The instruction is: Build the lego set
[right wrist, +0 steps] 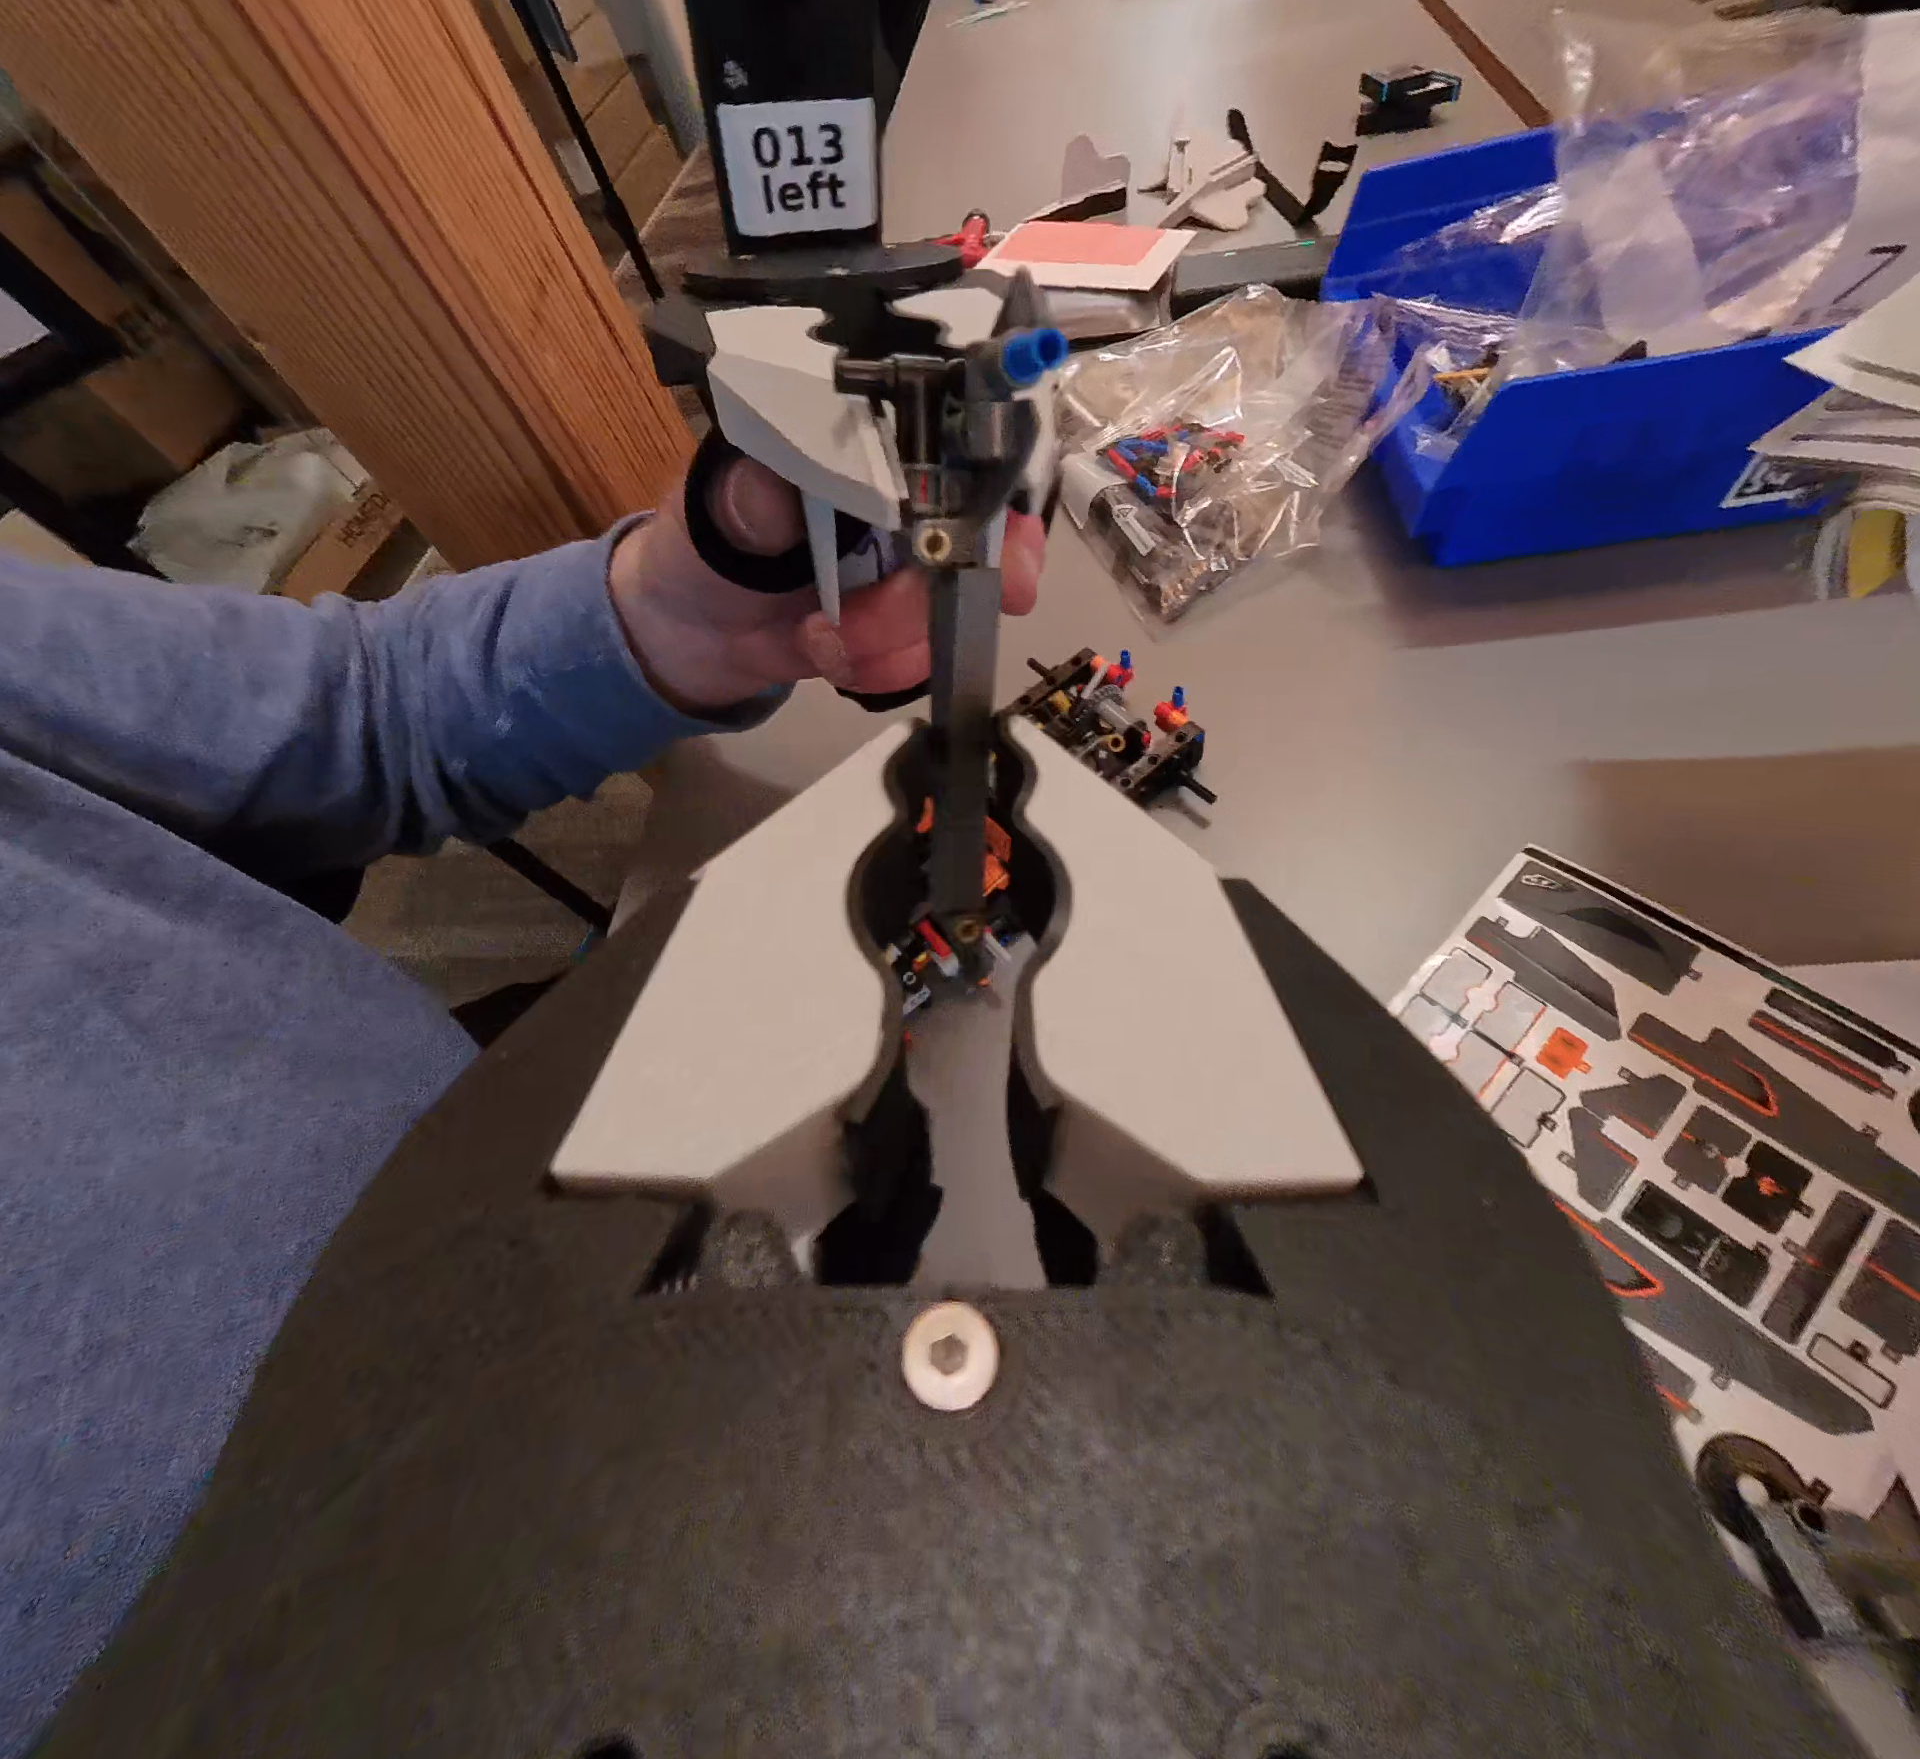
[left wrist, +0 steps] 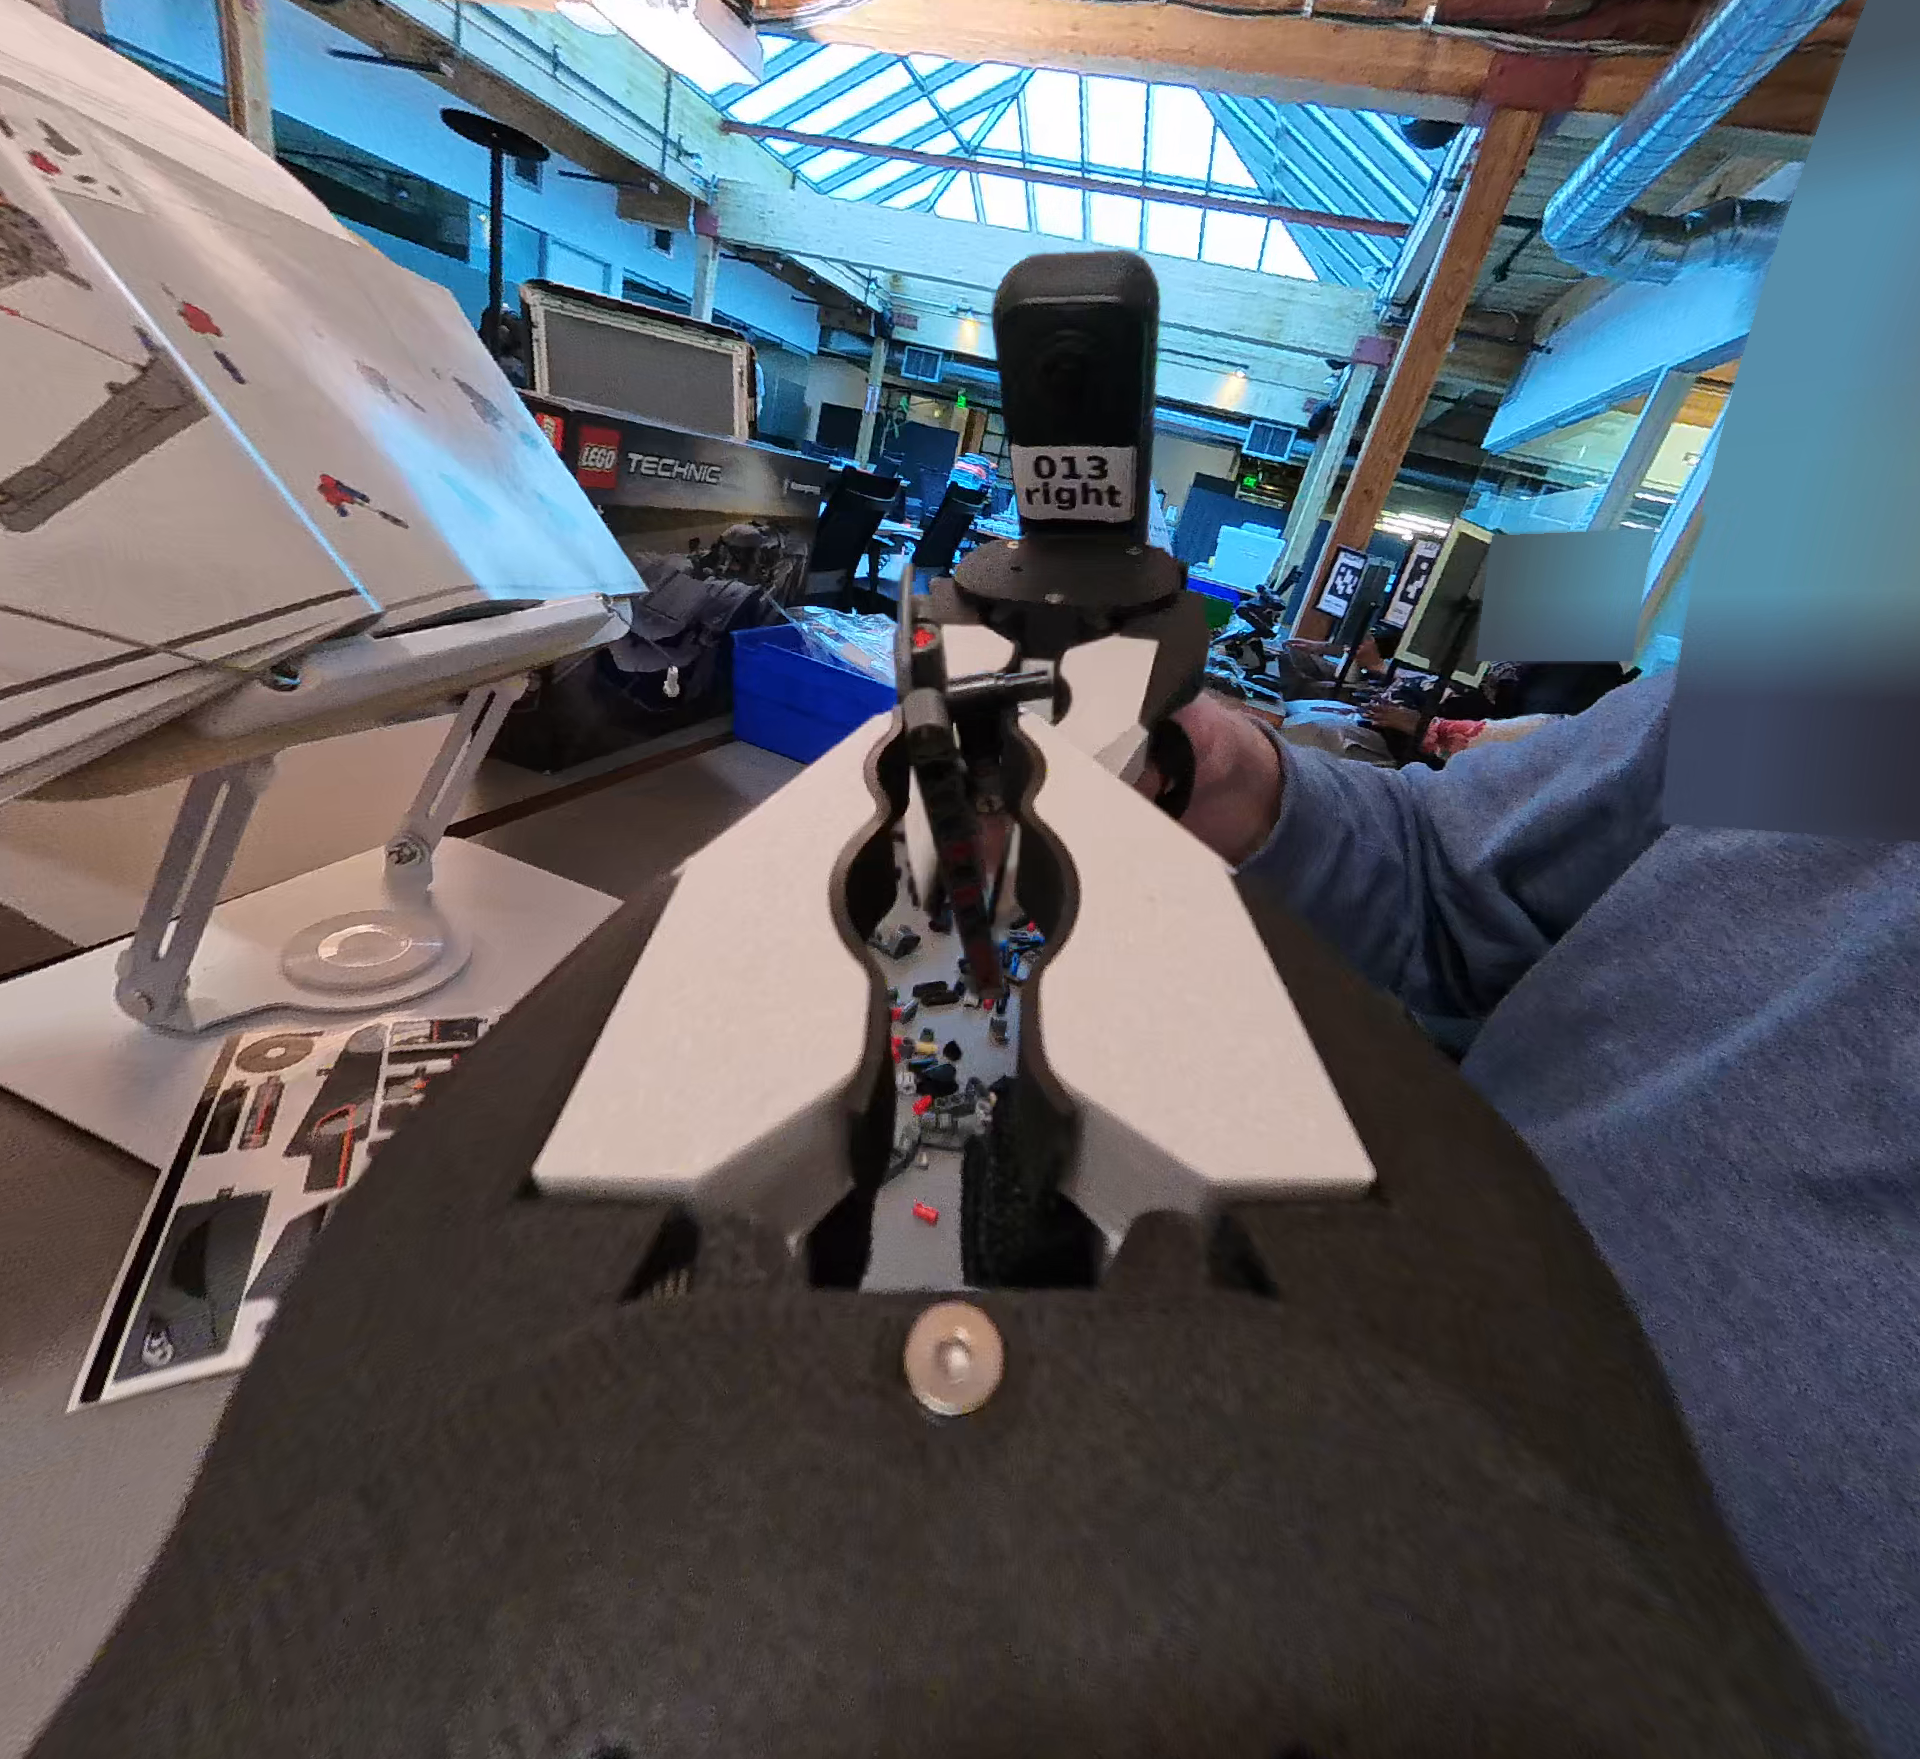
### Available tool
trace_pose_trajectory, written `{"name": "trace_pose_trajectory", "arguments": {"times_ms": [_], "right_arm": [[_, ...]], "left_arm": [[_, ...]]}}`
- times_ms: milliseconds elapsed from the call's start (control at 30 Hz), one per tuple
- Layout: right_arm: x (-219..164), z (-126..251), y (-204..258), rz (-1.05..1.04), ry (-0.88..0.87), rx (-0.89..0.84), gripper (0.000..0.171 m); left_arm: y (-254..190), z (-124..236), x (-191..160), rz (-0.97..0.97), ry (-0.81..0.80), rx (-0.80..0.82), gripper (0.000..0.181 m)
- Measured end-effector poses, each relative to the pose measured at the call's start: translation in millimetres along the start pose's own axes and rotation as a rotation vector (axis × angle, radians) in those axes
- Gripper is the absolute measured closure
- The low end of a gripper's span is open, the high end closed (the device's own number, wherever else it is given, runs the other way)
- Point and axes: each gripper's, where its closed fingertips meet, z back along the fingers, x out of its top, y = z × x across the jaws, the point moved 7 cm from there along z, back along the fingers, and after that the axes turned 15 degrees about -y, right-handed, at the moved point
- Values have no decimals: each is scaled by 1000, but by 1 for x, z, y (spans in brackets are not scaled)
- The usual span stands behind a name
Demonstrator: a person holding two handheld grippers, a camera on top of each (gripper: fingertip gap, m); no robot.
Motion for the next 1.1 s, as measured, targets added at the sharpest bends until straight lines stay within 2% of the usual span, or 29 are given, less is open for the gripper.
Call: {"name": "trace_pose_trajectory", "arguments": {"times_ms": [200,367,467,533,667,733,800,967,1100], "right_arm": [[3,2,-4,-13,-7,-14,166],[6,5,-8,-21,-31,-28,167],[7,3,-6,-15,-26,-23,167],[8,0,-5,-18,-22,-16,167],[14,-3,-2,17,-46,-29,166],[20,-1,-1,30,-68,-41,155],[22,5,-3,36,-63,-52,155],[10,15,-8,3,-29,-40,145],[0,11,-4,0,7,-25,140]], "left_arm": [[-2,-2,3,-112,3,46,155],[1,-6,-7,-83,46,38,151],[0,-11,-14,-39,65,-2,155],[1,-13,-16,-28,64,0,168],[5,-10,-11,2,7,-5,176],[7,-8,-4,8,-36,10,176],[11,-5,3,40,-84,13,176],[17,-1,18,94,-209,3,176],[17,-6,19,108,-239,-13,176]]}}
